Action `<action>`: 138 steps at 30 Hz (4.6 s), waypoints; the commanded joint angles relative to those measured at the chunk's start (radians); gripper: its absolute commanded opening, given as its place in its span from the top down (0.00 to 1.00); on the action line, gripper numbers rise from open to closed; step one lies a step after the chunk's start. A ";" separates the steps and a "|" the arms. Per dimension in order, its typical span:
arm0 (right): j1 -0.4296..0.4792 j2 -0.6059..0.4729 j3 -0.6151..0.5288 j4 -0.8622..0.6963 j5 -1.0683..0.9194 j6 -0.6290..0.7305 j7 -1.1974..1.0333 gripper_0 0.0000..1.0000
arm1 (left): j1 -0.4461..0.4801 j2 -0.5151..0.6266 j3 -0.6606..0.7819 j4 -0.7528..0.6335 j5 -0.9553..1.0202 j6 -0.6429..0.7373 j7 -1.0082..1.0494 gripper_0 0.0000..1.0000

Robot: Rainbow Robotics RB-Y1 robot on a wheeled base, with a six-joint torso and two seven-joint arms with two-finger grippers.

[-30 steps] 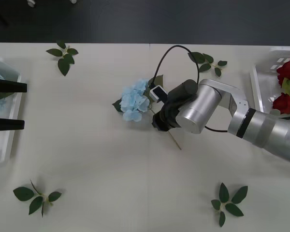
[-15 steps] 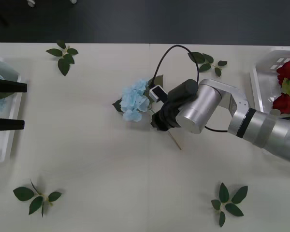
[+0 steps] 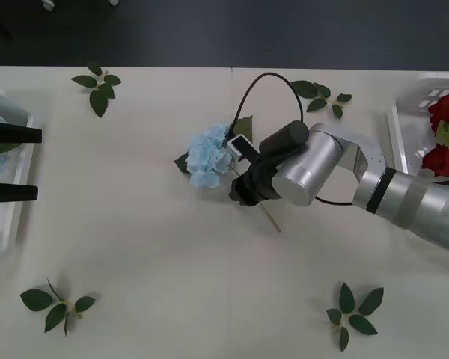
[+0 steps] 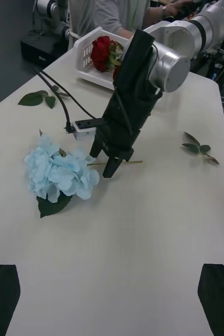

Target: Put the red flowers into the right box and the blue flowers into the left box

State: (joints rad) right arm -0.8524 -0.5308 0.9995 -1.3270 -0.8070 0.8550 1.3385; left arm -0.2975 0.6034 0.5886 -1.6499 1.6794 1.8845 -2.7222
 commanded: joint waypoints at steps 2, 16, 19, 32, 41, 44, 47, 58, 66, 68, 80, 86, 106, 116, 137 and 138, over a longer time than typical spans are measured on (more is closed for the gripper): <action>-0.025 0.031 -0.009 -0.001 0.022 -0.004 0.044 0.23 | 0.006 -0.002 0.007 -0.018 0.016 0.001 0.017 0.00; -0.028 0.023 -0.009 0.002 0.022 -0.014 0.100 0.68 | 0.006 -0.002 0.007 -0.018 0.016 0.001 0.017 0.00; -0.028 0.025 -0.009 0.009 0.019 -0.014 0.117 0.68 | 0.006 -0.002 0.007 -0.018 0.016 0.001 0.017 0.00; -0.028 0.051 0.002 0.038 -0.020 -0.010 0.120 0.68 | 0.006 -0.002 0.007 -0.018 0.016 0.001 0.017 0.00; -0.028 0.069 0.004 0.058 0.049 -0.008 0.130 0.68 | 0.006 -0.002 0.007 -0.018 0.016 0.001 0.017 0.00; -0.028 0.075 0.004 0.074 0.071 -0.008 0.136 0.68 | 0.006 -0.002 0.007 -0.018 0.016 0.001 0.017 0.00; -0.027 0.078 0.010 0.091 0.085 -0.010 0.142 0.68 | 0.006 -0.002 0.007 -0.018 0.016 0.001 0.017 0.00; -0.027 0.107 0.031 0.127 0.154 -0.008 0.136 1.00 | 0.006 -0.002 0.007 -0.018 0.016 0.001 0.017 0.00; -0.028 0.117 0.025 0.140 0.160 -0.002 0.117 1.00 | 0.006 -0.002 0.007 -0.018 0.016 0.001 0.017 0.00; -0.028 0.120 0.004 0.132 0.158 0.016 0.113 1.00 | 0.006 -0.002 0.007 -0.018 0.016 0.001 0.017 0.00; -0.027 0.118 -0.343 -0.192 0.135 0.503 0.088 1.00 | 0.006 -0.002 0.007 -0.018 0.016 0.001 0.017 0.00; -0.027 0.048 -0.449 -0.359 0.061 0.656 0.091 1.00 | 0.006 -0.002 0.007 -0.018 0.016 0.001 0.017 0.00; 0.256 -0.351 -0.545 -0.845 -0.192 -0.113 0.225 1.00 | 0.006 -0.002 0.007 -0.018 0.016 0.001 0.017 0.00; 0.375 -0.393 -0.421 -0.874 -0.345 -0.583 0.488 1.00 | 0.006 -0.002 0.007 -0.018 0.016 0.001 0.017 0.00; 0.207 -0.232 -0.233 -0.837 -0.362 -0.605 0.533 1.00 | 0.074 -0.037 -0.027 0.032 0.062 0.005 0.017 0.00; 0.197 -0.229 -0.223 -0.831 -0.362 -0.605 0.535 1.00 | 0.074 -0.040 -0.030 0.042 0.068 0.005 0.017 0.00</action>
State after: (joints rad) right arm -0.5967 -0.7766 0.7498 -2.1612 -1.1753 0.2569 1.8614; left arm -0.2505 0.5609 0.5813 -1.6245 1.7248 1.8845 -2.7222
